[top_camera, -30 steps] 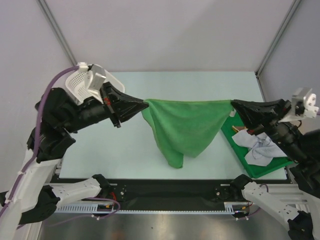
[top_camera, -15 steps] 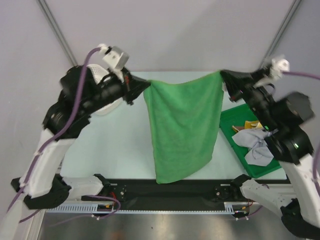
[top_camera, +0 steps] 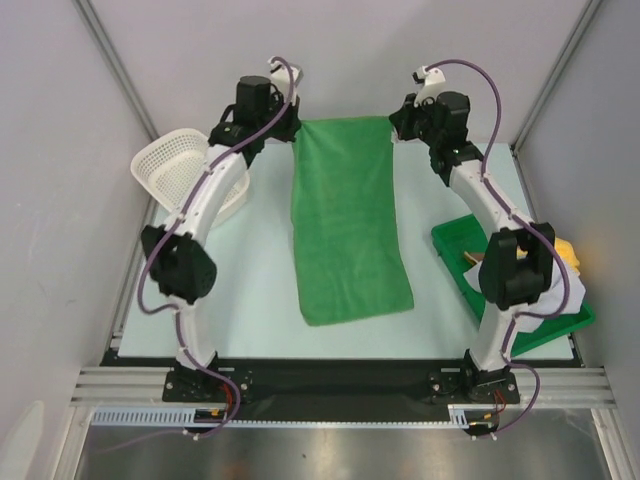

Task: Fold and stack the towels
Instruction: Flatten out the crumpled towel, then fold the towel

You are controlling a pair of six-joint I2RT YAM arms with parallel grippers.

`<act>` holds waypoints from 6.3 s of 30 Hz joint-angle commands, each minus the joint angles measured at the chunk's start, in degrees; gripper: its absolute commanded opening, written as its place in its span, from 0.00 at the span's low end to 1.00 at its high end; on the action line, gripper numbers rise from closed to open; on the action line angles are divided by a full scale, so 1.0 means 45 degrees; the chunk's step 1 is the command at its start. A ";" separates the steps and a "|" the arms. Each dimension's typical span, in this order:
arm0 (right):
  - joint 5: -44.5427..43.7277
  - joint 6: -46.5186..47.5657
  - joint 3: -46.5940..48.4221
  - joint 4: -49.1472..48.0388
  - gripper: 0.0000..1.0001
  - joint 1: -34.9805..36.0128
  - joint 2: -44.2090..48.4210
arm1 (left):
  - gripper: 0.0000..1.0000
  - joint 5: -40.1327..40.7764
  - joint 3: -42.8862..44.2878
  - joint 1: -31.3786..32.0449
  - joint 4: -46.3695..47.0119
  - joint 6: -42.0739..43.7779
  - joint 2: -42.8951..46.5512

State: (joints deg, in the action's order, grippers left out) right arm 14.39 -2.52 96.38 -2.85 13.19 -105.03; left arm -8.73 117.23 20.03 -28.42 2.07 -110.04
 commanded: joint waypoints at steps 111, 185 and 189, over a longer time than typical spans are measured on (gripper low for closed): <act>-0.4311 -0.8990 -1.1378 0.5459 0.20 0.1600 0.4356 | 0.47 0.0202 -1.5543 0.2736 0.2273 -0.8408 0.5057; -0.4157 -0.6998 -1.2724 0.5363 0.00 0.1756 0.7112 | 0.00 -0.0226 -1.6987 0.3067 0.3811 -1.0185 0.6446; -0.3941 -0.7056 -1.3408 0.4601 0.00 0.1639 0.6604 | 0.00 -0.0267 -1.7417 0.3517 0.4402 -1.0205 0.5860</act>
State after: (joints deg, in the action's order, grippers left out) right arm -4.12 -35.20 37.50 21.93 21.04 -74.06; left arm -8.23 39.68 34.59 -14.63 -42.70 -82.94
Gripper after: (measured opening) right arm 0.010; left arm 0.006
